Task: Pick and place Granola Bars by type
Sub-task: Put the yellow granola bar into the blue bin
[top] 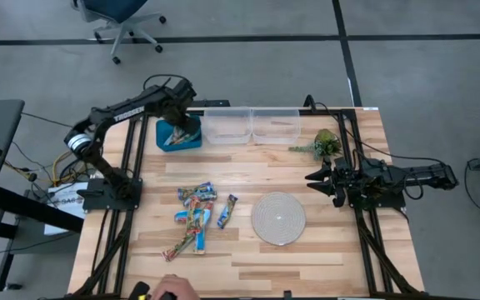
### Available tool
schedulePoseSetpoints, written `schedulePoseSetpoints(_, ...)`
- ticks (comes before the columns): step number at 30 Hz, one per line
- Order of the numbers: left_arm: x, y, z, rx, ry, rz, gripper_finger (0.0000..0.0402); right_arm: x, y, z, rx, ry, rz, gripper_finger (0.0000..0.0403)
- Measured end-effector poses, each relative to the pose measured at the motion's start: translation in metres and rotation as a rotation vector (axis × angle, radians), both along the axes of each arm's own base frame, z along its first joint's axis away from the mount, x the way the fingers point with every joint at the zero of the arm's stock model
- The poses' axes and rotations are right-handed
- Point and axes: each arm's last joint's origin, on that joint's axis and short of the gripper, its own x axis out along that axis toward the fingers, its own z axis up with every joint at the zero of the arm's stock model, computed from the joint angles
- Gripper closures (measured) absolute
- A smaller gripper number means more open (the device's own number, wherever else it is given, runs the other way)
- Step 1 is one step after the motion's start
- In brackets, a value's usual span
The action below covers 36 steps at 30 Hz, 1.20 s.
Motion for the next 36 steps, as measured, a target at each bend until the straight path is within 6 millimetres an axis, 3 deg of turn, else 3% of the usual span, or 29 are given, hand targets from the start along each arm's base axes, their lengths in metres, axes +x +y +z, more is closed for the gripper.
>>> schedulePoseSetpoints(8,0.009,0.005,-0.020,-0.043,0.058,-0.062,0.0336,0.000,0.000,0.000,0.000,0.000,0.000,0.0261)
schedulePoseSetpoints(20,0.012,0.003,-0.023,-0.048,0.062,-0.074,0.0263,0.000,0.000,0.000,0.000,0.000,0.000,0.0260)
schedulePoseSetpoints(28,0.010,-0.024,0.019,0.052,-0.056,-0.087,0.0258,0.000,0.000,0.000,0.000,0.000,0.000,0.0260)
schedulePoseSetpoints(36,0.014,-0.085,0.064,0.076,-0.253,-0.242,0.0258,0.000,0.000,0.000,0.000,0.000,0.000,0.0261)
